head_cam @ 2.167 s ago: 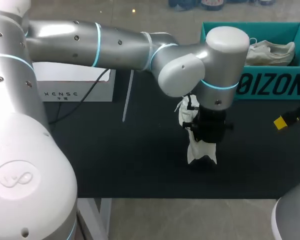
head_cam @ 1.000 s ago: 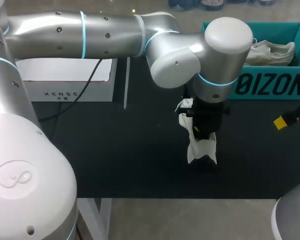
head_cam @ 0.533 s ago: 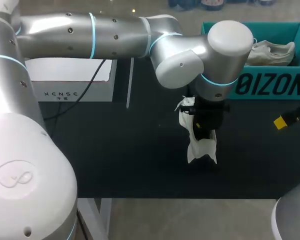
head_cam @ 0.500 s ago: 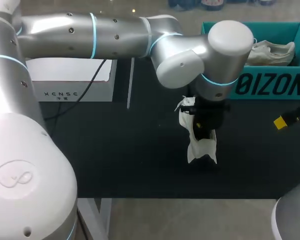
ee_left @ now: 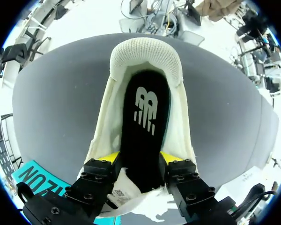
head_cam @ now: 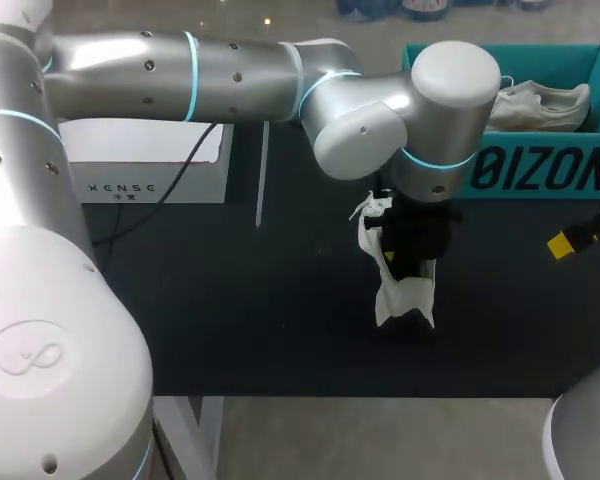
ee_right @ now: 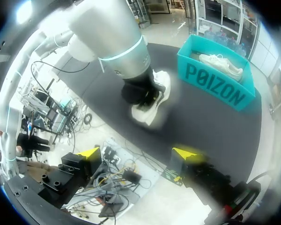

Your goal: Take the shoe out of the shoebox, open the shoe tongue, remove and reinsert the insole, then place the shoe into the shoebox

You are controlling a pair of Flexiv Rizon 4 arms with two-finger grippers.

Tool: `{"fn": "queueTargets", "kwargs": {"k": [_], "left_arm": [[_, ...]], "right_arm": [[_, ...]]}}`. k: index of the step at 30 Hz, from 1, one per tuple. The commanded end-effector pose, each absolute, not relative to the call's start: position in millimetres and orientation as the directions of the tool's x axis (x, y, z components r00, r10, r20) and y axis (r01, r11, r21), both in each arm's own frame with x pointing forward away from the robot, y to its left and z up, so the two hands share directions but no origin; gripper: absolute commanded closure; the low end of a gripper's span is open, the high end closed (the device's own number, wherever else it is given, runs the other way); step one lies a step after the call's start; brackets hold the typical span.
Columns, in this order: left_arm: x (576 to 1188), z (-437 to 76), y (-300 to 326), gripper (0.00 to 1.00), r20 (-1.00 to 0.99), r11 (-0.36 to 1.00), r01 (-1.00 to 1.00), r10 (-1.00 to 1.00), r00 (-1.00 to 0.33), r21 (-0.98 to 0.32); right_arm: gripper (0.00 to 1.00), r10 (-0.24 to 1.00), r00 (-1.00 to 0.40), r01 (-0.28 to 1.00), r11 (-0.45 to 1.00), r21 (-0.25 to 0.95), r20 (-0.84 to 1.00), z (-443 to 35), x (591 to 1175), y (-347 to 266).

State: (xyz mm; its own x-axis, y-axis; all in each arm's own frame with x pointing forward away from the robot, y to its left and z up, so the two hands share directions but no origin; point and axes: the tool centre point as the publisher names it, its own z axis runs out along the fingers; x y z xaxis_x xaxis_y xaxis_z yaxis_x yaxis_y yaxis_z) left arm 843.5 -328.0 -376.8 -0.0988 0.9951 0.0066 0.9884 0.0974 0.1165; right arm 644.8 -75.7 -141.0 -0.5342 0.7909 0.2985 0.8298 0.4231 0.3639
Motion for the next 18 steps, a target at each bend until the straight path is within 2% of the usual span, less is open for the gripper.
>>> {"fn": "queueTargets", "kwargs": {"k": [1, 18], "left_arm": [[841, -380, -326, 0.00, 0.002, 0.094, 0.989, 0.995, -0.095, 0.110], [842, -363, -318, 0.00, -0.012, 0.115, 0.984, 0.993, -0.115, 0.135]], "right_arm": [[0.00, 0.791, -0.533, 0.832, 0.424, 0.358, 0.300, -141, 648, -75], [0.00, 0.791, -0.533, 0.832, 0.424, 0.358, 0.300, -141, 648, -75]]}}
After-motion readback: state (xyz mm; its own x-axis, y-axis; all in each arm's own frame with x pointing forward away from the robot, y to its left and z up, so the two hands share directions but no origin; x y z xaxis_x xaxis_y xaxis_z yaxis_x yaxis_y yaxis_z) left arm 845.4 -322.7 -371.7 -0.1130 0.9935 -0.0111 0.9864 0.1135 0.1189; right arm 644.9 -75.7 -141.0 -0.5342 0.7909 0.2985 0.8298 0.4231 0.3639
